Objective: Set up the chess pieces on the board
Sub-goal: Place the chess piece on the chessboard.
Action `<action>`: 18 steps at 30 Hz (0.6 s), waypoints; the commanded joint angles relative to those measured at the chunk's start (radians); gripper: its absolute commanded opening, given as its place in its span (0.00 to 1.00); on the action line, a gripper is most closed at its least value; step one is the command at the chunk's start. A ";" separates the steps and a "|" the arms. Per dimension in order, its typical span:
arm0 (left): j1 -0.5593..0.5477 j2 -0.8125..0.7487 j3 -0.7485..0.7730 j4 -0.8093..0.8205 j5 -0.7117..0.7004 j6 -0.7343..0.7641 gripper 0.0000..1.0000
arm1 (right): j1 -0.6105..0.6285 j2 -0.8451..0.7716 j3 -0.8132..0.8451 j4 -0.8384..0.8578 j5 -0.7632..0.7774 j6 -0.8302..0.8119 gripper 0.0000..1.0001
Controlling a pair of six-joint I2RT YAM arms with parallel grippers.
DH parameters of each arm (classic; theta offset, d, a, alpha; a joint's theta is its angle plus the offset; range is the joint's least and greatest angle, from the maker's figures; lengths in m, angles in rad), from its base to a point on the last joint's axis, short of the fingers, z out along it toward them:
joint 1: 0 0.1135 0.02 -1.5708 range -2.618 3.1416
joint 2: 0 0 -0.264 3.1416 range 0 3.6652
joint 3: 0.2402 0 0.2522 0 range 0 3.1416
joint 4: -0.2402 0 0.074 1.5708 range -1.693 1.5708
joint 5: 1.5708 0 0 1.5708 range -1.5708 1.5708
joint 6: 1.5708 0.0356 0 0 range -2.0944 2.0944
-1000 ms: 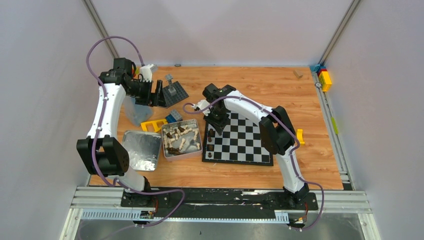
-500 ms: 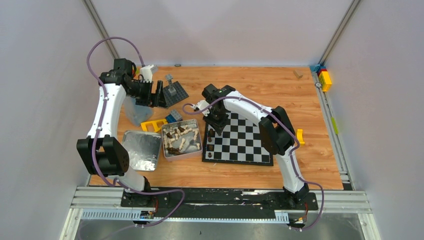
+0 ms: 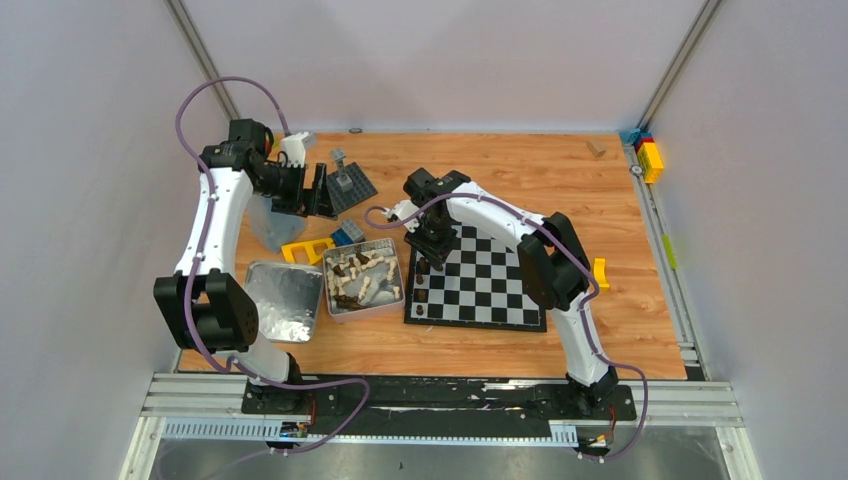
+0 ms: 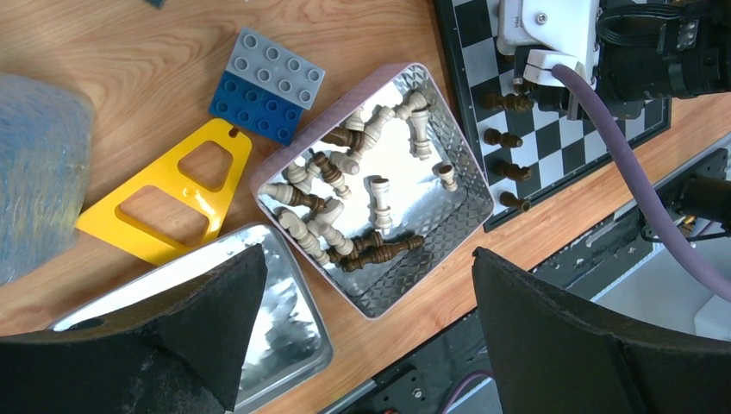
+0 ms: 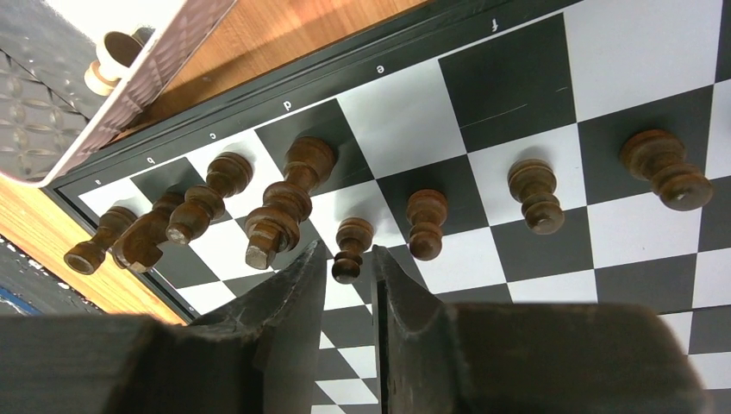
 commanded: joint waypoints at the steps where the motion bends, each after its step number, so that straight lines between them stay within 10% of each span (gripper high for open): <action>1: 0.001 -0.036 -0.003 0.008 0.017 0.005 0.97 | 0.004 -0.013 0.043 0.014 0.009 0.019 0.27; 18: -0.001 -0.052 -0.121 0.119 0.029 0.132 0.96 | -0.108 -0.263 -0.008 0.037 -0.162 0.032 0.38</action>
